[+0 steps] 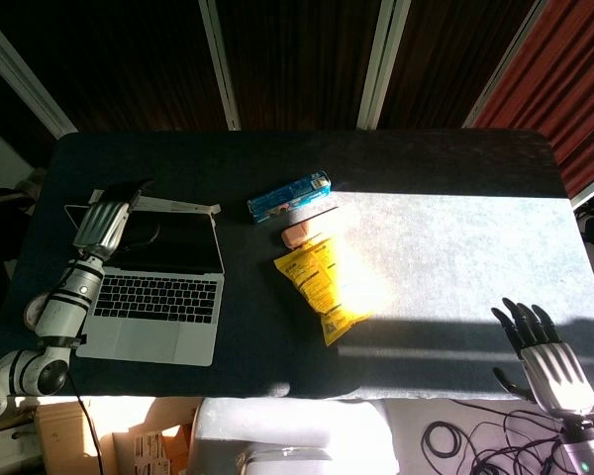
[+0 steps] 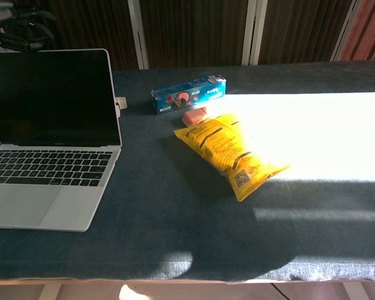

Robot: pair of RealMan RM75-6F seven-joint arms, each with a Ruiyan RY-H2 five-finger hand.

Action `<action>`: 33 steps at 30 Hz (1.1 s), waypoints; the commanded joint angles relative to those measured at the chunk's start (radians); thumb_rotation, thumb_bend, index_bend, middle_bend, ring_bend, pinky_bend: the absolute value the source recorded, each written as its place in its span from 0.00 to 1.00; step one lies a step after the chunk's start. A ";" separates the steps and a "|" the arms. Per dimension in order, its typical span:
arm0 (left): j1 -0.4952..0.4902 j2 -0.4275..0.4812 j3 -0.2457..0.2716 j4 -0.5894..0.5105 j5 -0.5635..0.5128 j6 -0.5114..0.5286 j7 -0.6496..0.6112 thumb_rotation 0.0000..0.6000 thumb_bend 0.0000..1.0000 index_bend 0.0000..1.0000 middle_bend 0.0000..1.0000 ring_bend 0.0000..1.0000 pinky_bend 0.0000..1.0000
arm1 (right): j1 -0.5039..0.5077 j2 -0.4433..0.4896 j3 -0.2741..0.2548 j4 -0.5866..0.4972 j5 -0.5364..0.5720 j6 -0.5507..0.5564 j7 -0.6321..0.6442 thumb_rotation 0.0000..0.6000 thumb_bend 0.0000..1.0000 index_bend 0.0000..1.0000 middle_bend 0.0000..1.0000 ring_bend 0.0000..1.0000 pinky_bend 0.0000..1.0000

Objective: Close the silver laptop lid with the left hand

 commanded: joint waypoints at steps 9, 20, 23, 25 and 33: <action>-0.018 -0.029 0.027 0.036 0.008 -0.017 0.046 0.51 0.44 0.18 0.24 0.12 0.12 | -0.007 0.004 0.000 -0.001 0.002 0.011 0.004 1.00 0.22 0.00 0.00 0.00 0.00; -0.022 -0.027 0.071 0.010 0.058 -0.007 0.116 0.51 0.59 0.39 0.38 0.21 0.15 | -0.007 0.008 0.002 0.002 0.000 0.018 0.017 1.00 0.22 0.00 0.00 0.00 0.00; -0.013 -0.007 0.079 -0.025 0.062 0.002 0.133 0.51 0.63 0.41 0.39 0.21 0.18 | -0.007 0.008 0.002 0.000 -0.004 0.020 0.015 1.00 0.22 0.00 0.00 0.00 0.00; -0.003 0.014 0.088 -0.059 0.068 0.013 0.149 0.51 0.63 0.41 0.39 0.21 0.18 | -0.009 0.009 0.004 -0.001 -0.006 0.028 0.015 1.00 0.22 0.00 0.00 0.00 0.00; 0.046 0.103 0.125 -0.212 0.104 0.080 0.232 0.48 0.64 0.42 0.39 0.21 0.18 | -0.008 0.006 0.004 -0.003 -0.010 0.026 0.003 1.00 0.22 0.00 0.00 0.00 0.00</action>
